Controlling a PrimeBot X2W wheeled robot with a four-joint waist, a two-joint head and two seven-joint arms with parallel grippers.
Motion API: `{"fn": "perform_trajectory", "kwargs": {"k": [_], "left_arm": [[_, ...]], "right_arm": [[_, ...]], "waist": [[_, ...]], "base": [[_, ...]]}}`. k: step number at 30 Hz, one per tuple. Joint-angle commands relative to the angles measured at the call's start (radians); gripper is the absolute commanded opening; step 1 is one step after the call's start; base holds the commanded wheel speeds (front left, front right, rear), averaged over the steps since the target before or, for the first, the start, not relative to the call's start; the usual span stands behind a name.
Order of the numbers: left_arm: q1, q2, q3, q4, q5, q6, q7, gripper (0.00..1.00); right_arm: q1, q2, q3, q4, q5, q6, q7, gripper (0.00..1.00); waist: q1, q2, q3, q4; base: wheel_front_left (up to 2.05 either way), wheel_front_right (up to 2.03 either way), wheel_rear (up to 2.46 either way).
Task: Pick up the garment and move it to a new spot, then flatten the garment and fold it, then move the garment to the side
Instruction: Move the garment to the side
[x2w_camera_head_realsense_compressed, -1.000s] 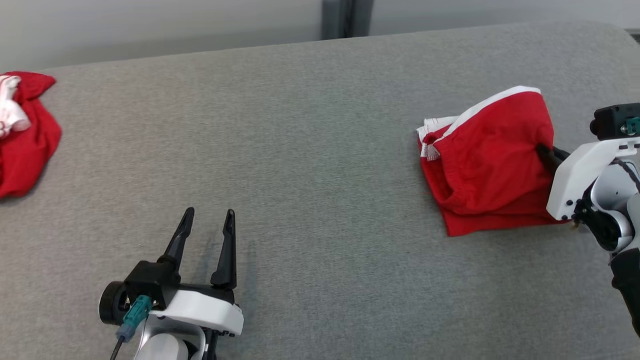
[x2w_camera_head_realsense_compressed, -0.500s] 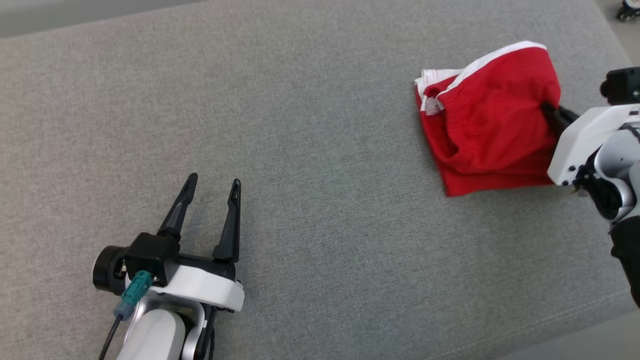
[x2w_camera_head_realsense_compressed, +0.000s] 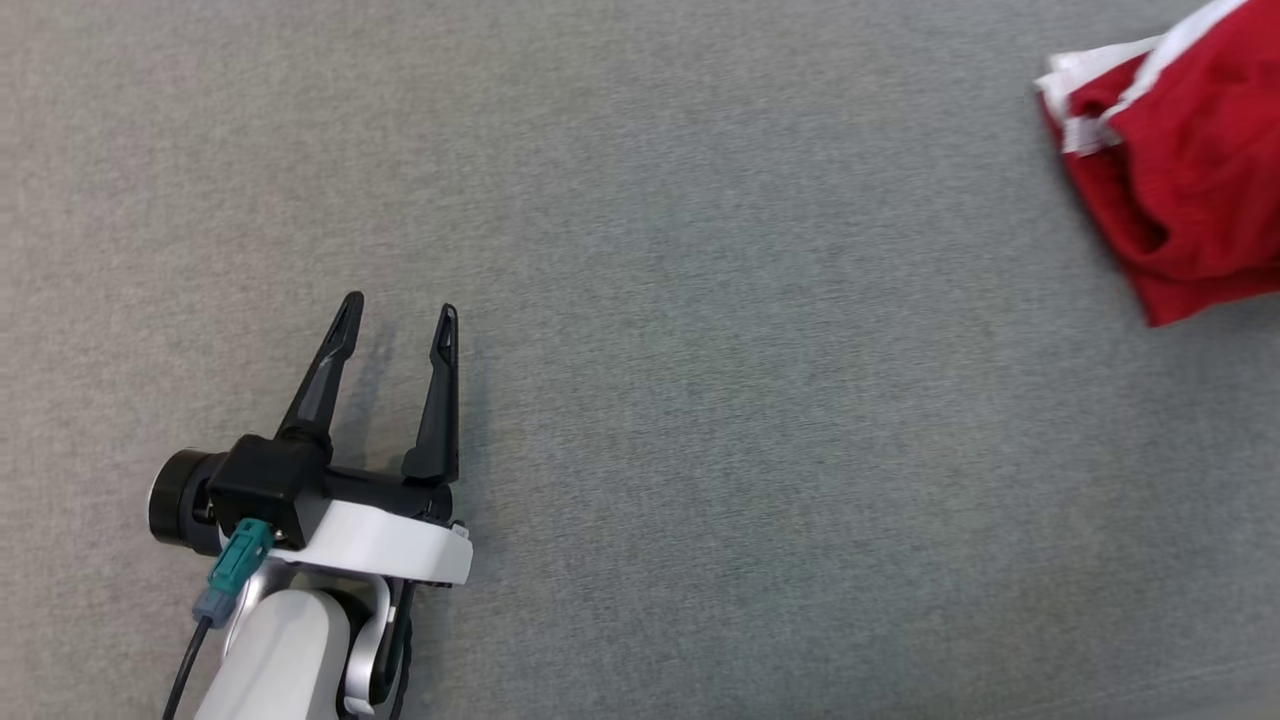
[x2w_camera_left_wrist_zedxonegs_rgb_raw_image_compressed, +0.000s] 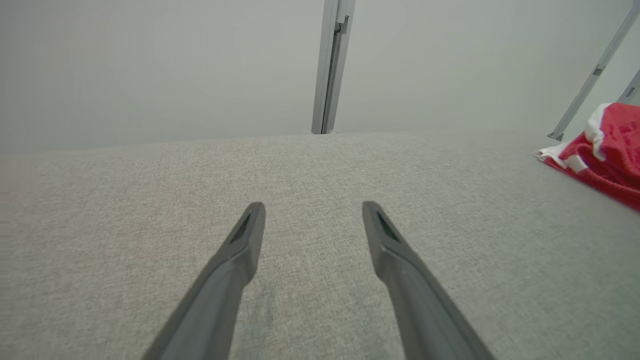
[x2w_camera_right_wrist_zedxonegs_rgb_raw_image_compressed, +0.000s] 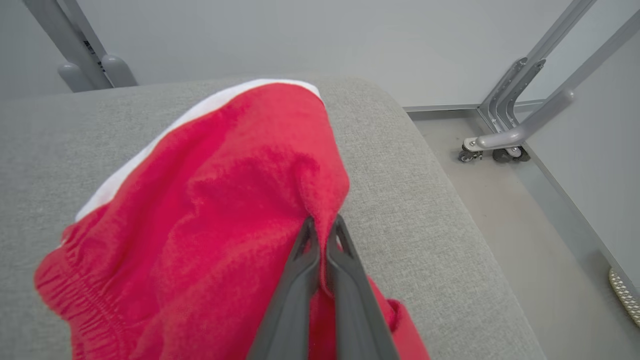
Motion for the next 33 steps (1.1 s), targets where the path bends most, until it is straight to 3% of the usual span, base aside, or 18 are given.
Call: {"fn": "perform_trajectory", "kwargs": {"k": [1,11,13,14,24,33], "left_arm": [[-0.015,0.001,-0.001,-0.009,0.001,0.007,-0.005,1.00],[-0.022,0.001,-0.014,-0.019,0.006,0.010,-0.011,1.00],[-0.026,0.002,-0.017,-0.018,0.006,0.011,-0.012,1.00],[-0.028,0.002,-0.018,-0.016,0.007,0.012,-0.012,1.00],[-0.032,0.000,-0.023,-0.001,0.000,0.020,-0.018,1.00],[-0.024,-0.008,-0.016,0.028,-0.024,0.023,-0.034,1.00]], "right_arm": [[-0.023,-0.034,-0.018,0.024,-0.027,0.000,-0.017,0.00],[-0.081,-0.103,-0.081,0.114,-0.125,0.000,-0.057,0.03],[-0.094,-0.108,-0.103,0.137,-0.151,0.000,-0.075,0.54],[-0.097,-0.102,-0.110,0.145,-0.164,0.000,-0.083,1.00],[-0.126,-0.040,-0.155,0.199,-0.244,0.000,-0.171,1.00],[-0.114,0.052,-0.083,0.157,-0.229,0.000,-0.223,1.00]], "waist": [[0.0000,0.0000,0.022,0.028],[0.0000,0.0000,0.053,0.067],[0.0000,0.0000,0.058,0.071],[0.0000,0.0000,0.059,0.072],[0.0000,0.0000,0.049,0.069],[0.0000,0.0000,-0.019,0.065]], "base": [[0.00,0.00,0.00],[0.00,0.00,0.00],[0.00,0.00,0.00],[0.00,0.00,0.00],[0.00,0.00,0.00],[0.00,0.00,0.00]]}}
